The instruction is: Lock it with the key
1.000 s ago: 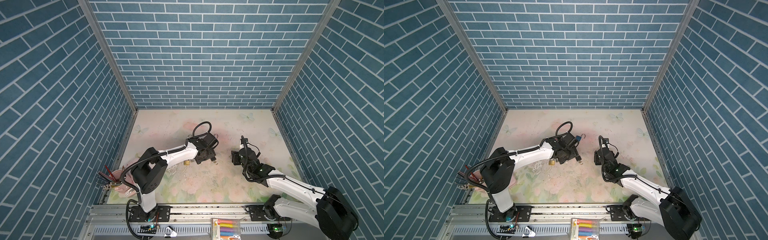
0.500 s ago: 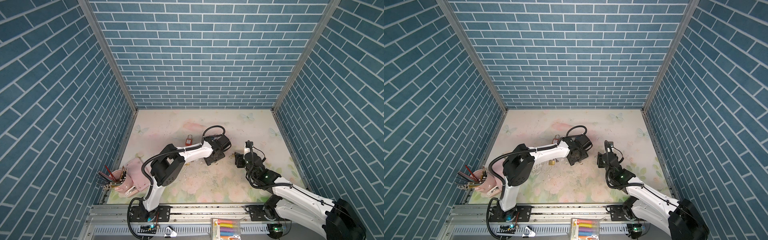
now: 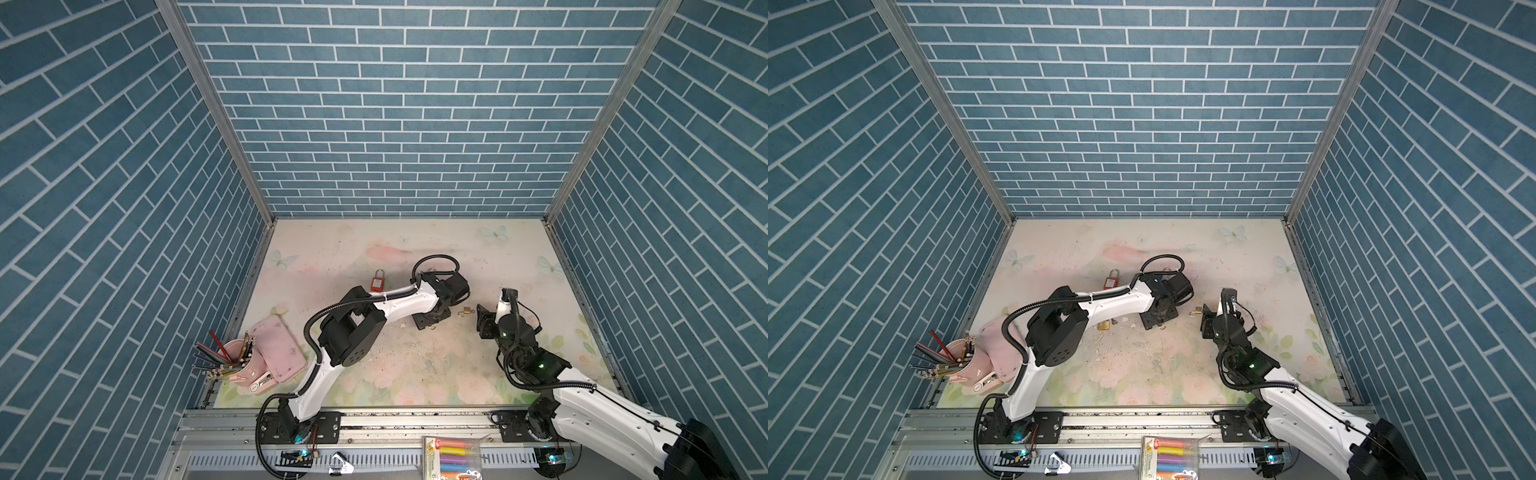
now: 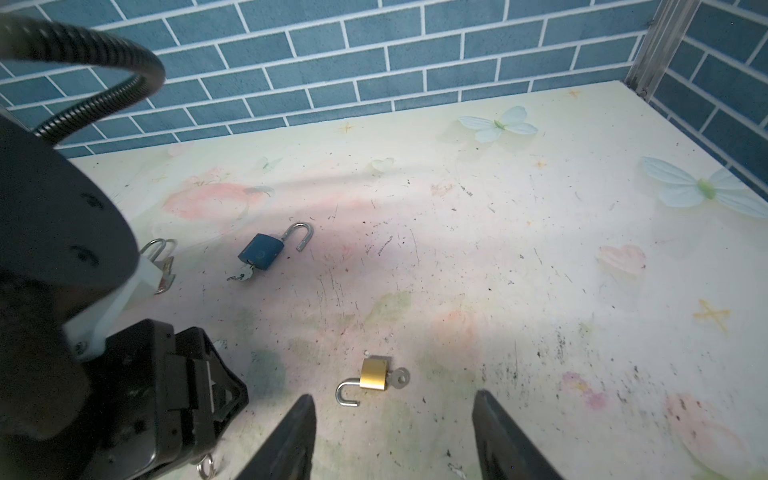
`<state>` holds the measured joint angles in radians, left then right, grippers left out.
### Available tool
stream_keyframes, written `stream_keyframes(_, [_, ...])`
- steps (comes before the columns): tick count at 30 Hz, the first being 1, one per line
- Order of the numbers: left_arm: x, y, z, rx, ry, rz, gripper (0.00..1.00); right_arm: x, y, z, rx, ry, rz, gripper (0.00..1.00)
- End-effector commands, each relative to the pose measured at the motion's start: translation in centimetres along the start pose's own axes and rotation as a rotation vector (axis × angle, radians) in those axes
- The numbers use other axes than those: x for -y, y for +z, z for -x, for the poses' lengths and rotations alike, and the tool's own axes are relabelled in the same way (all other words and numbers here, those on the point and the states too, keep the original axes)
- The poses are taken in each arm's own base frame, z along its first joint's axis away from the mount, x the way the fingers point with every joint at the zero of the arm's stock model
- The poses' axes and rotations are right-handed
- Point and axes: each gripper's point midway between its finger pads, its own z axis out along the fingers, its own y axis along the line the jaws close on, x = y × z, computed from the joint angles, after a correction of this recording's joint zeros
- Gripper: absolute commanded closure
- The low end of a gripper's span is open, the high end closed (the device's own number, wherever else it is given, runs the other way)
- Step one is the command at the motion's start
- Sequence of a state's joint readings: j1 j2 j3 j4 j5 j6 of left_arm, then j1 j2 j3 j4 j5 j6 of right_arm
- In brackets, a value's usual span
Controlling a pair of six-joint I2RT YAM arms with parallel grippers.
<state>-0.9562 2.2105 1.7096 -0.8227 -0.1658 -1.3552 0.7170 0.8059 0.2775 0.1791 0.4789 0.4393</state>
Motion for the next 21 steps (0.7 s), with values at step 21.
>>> stream_keyframes(21, [-2.5,3.4,-0.5,-0.028,0.040,0.174,0.48,0.1,-0.3,2.0,0.068,0.018,-0.012,0.40])
